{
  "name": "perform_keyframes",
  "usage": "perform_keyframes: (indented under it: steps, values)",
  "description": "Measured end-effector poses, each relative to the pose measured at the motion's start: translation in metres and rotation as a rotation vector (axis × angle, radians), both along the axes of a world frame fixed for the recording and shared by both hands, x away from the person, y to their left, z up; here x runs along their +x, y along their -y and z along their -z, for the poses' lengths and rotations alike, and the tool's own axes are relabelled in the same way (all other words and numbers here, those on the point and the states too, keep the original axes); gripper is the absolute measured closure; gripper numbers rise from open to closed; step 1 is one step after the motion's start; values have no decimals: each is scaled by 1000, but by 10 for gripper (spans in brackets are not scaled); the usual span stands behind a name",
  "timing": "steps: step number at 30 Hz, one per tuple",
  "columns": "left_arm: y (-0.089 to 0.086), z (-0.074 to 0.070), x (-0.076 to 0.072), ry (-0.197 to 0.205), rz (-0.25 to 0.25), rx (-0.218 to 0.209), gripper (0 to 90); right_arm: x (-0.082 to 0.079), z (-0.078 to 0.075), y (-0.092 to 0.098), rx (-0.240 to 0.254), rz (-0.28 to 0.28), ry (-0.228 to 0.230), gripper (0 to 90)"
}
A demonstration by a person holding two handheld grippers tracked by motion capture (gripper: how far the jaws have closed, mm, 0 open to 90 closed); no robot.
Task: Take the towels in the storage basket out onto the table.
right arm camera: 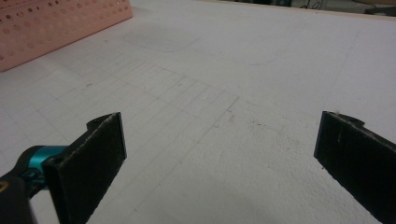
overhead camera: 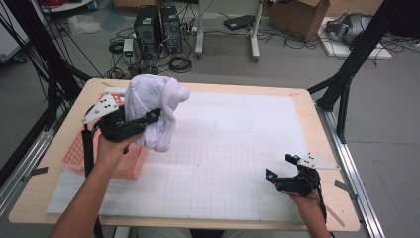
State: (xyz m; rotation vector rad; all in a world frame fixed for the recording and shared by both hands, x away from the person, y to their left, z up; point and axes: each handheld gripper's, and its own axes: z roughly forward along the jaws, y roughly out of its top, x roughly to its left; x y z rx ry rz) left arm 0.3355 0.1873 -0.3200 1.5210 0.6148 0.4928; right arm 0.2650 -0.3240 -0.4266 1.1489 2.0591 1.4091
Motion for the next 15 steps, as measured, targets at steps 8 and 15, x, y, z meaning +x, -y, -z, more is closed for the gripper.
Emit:
perform_keyframes:
  steps: [8, 15]
  values:
    - [34, 16, 3, -18, 76, 12, 565, 0, 1, 1, -7, 0, -11, 10]
    - [73, 37, 7, -62, 130, 58, 564, 0, 1, 3, -10, 6, -17, 10]
